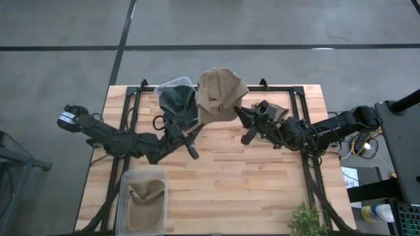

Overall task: Pick & Place hat
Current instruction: Put the left brown cap into the bottom transparent bin

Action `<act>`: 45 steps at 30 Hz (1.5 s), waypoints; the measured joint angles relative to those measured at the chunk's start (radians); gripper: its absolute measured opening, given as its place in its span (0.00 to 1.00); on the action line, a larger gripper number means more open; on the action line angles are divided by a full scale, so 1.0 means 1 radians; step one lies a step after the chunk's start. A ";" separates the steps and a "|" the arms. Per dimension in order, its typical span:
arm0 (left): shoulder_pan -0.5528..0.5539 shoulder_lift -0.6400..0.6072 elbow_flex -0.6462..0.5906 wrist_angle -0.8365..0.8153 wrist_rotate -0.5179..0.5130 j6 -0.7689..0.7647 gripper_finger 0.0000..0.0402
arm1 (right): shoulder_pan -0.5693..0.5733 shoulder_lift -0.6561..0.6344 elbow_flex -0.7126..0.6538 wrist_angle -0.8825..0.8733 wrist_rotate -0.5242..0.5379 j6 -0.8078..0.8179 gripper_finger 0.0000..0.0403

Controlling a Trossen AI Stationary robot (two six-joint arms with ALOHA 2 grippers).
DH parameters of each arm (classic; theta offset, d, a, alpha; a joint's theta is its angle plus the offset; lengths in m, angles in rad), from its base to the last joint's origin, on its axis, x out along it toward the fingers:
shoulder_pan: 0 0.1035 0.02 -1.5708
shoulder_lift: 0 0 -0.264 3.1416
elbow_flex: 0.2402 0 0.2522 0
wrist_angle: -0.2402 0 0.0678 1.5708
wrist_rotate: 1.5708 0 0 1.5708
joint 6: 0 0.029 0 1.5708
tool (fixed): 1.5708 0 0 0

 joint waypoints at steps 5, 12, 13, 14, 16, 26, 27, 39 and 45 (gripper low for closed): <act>0.004 0.000 0.007 -0.001 0.005 -0.002 0.21 | 0.007 -0.001 -0.001 -0.008 -0.004 0.003 0.03; 0.007 -0.006 0.008 -0.013 -0.030 -0.016 0.03 | 0.008 -0.004 -0.001 -0.019 -0.018 0.000 0.03; 0.007 -0.007 0.008 -0.019 -0.030 -0.023 0.03 | 0.009 -0.004 -0.001 -0.022 -0.019 0.000 0.03; 0.007 -0.007 0.008 -0.022 -0.030 -0.030 0.03 | 0.009 -0.004 -0.001 -0.026 -0.018 -0.001 0.03; 0.001 -0.012 0.008 -0.037 -0.032 -0.052 0.02 | 0.009 -0.008 -0.001 -0.038 -0.022 -0.010 0.04; -0.118 -0.120 0.005 -0.349 -0.016 -0.436 0.02 | 0.023 -0.178 -0.001 -0.360 -0.047 -0.134 0.30; -0.136 -0.135 0.007 -0.394 -0.013 -0.502 0.02 | 0.023 -0.196 -0.001 -0.406 -0.034 -0.138 0.32; -0.406 -0.281 0.031 -0.690 -0.006 -0.967 0.02 | 0.020 -0.294 -0.013 -0.636 -0.025 -0.167 0.44; -0.536 -0.317 0.062 -1.050 0.029 -1.325 0.02 | 0.021 -0.242 -0.019 -0.639 -0.028 -0.185 0.42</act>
